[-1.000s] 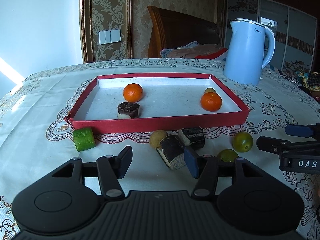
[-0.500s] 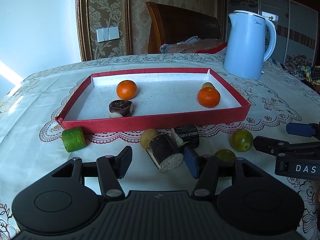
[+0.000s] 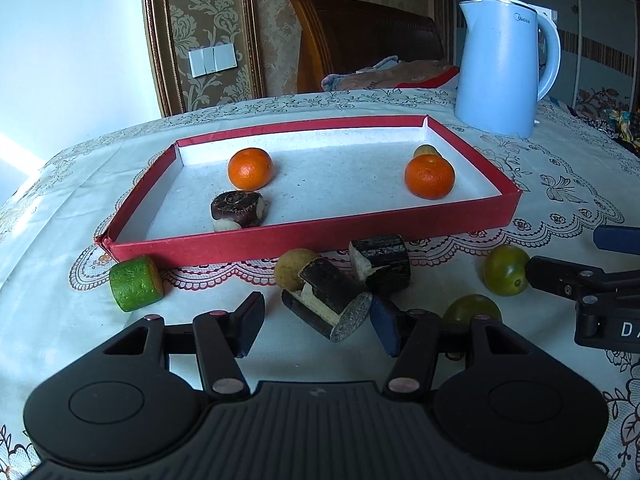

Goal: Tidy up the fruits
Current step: 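Withdraw both tools from the tray toward the items on the tablecloth, then close the left gripper on the dark cylinder while the right grasps a green tangerine, then carry the dark cylinder with the left gripper while the right carries the green tangerine into the tray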

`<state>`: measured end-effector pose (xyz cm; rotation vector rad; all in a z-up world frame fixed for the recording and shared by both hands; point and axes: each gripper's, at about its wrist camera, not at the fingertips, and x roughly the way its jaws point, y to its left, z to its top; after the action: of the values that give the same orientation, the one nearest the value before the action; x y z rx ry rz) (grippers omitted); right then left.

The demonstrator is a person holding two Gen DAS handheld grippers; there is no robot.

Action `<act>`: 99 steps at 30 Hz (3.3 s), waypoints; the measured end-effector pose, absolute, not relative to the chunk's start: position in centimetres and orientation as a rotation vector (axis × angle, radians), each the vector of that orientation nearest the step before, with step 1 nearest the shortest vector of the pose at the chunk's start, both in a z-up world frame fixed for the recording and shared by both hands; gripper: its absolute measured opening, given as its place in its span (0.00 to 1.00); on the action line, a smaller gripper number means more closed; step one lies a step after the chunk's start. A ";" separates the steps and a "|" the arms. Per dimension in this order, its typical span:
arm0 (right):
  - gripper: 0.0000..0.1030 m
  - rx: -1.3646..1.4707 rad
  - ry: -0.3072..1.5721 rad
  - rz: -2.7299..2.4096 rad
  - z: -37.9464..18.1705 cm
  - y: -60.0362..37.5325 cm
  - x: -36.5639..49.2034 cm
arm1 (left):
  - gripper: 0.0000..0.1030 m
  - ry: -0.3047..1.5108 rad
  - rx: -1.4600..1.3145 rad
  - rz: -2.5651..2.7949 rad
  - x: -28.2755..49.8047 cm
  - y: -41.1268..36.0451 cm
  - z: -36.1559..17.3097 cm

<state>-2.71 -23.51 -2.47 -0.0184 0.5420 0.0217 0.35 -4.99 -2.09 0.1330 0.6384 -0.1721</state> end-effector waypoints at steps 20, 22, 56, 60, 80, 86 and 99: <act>0.85 -0.032 0.549 0.029 -2.6 -23.4 -2.7 | 0.45 0.622 0.120 -0.236 -0.4 -3.8 -2.3; 0.85 -0.039 0.548 0.031 -2.5 -23.2 -2.6 | 0.45 0.619 0.134 -0.232 -0.4 -4.0 -2.3; 0.30 -0.104 0.617 0.151 -3.2 -20.2 -0.3 | 0.45 0.613 0.122 -0.285 -1.2 -3.1 -2.4; 0.30 -0.110 0.613 0.146 -3.2 -20.1 -0.3 | 0.45 0.600 0.107 -0.284 -1.4 -2.8 -2.3; 0.30 -0.123 0.527 0.115 -1.3 -19.7 -0.8 | 0.44 0.529 0.114 -0.264 -1.9 -1.8 0.2; 0.30 -0.134 0.493 0.141 0.3 -18.4 1.4 | 0.44 0.540 0.085 -0.190 -0.3 0.1 1.3; 0.30 -0.159 0.514 0.142 0.3 -15.3 10.2 | 0.44 0.549 0.076 -0.069 5.8 0.9 2.3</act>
<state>10.24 -15.29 0.30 -0.1588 0.5138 0.1418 5.83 0.86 2.34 0.0760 0.5488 -0.0685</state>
